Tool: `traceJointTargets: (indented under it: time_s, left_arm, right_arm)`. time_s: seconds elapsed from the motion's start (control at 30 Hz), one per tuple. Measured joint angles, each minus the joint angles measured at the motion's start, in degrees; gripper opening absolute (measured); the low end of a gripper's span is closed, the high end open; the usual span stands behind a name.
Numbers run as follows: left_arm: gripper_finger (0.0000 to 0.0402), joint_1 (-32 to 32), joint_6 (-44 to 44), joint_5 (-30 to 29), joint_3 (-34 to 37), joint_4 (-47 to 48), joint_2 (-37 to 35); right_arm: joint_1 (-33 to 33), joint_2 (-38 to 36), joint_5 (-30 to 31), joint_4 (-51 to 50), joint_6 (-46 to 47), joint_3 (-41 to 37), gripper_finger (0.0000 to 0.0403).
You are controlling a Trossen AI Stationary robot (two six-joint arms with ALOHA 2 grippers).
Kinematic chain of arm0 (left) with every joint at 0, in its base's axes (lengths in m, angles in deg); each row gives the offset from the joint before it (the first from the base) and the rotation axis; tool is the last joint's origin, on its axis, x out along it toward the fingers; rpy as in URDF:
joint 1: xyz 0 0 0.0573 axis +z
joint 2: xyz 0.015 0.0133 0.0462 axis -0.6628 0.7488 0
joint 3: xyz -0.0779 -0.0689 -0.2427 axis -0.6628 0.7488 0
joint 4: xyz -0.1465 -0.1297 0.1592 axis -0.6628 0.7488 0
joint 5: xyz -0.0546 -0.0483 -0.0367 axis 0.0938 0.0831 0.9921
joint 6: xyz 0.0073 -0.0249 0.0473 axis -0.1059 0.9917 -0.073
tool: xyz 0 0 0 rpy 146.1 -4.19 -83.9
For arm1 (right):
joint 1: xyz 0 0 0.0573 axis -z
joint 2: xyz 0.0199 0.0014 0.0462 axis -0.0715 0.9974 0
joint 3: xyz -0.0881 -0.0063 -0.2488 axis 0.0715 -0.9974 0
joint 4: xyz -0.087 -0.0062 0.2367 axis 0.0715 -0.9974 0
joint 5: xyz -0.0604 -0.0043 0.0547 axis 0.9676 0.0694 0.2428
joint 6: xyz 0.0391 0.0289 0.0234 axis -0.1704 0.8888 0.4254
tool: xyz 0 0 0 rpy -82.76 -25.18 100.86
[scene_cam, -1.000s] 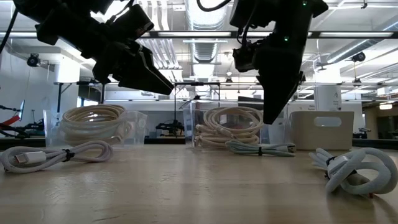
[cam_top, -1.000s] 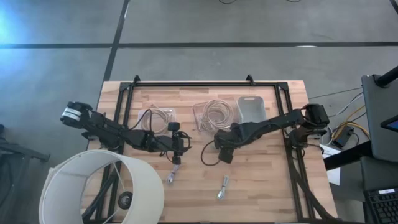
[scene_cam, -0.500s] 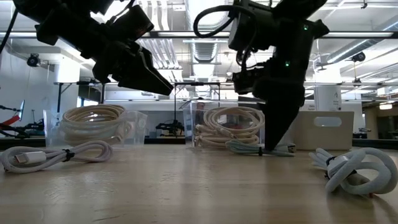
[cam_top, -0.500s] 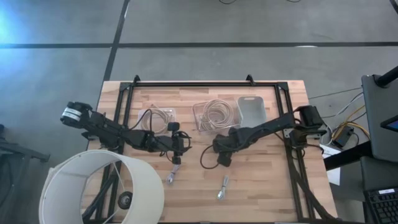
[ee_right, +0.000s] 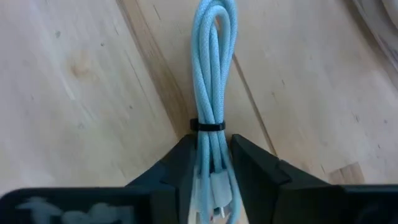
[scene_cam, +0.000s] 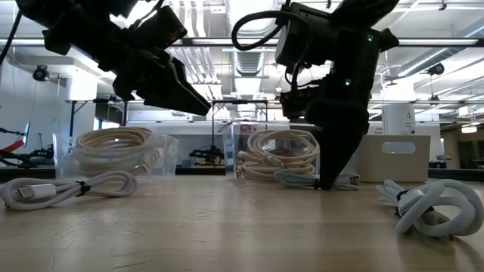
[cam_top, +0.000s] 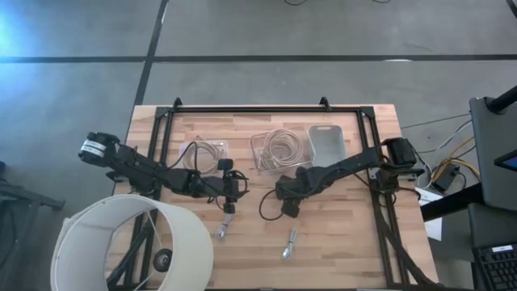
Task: Pick & Place USB Port
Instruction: Put the top white charger cable into the white bin
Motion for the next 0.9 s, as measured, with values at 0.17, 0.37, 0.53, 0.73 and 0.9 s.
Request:
traceJointTargets:
  time_s: [0.17,0.37,0.53,0.73,0.9]
  left_arm:
    - [0.0202,0.0,0.0,0.0,0.0,0.0,0.0]
    - [0.0202,0.0,0.0,0.0,0.0,0.1,0.0]
    - [0.0202,0.0,0.0,0.0,0.0,0.0,0.0]
    - [0.0202,0.0,-0.1,0.0,0.0,0.1,0.0]
    - [0.0202,0.0,-0.2,0.0,0.1,0.2,0.0]
  right_arm:
    - [0.0,-2.1,-1.5,-2.1,-0.2,0.0,0.0044]
    - [0.0,-6.8,-1.8,-8.2,0.0,0.0,0.0020]
    - [0.0,-14.6,-1.5,-12.8,-1.2,0.1,0.0022]
    - [0.0,-25.6,10.7,-24.1,-2.7,0.1,0.0022]
    - [1.2,-33.4,26.4,-31.4,-3.3,-0.1,0.0022]
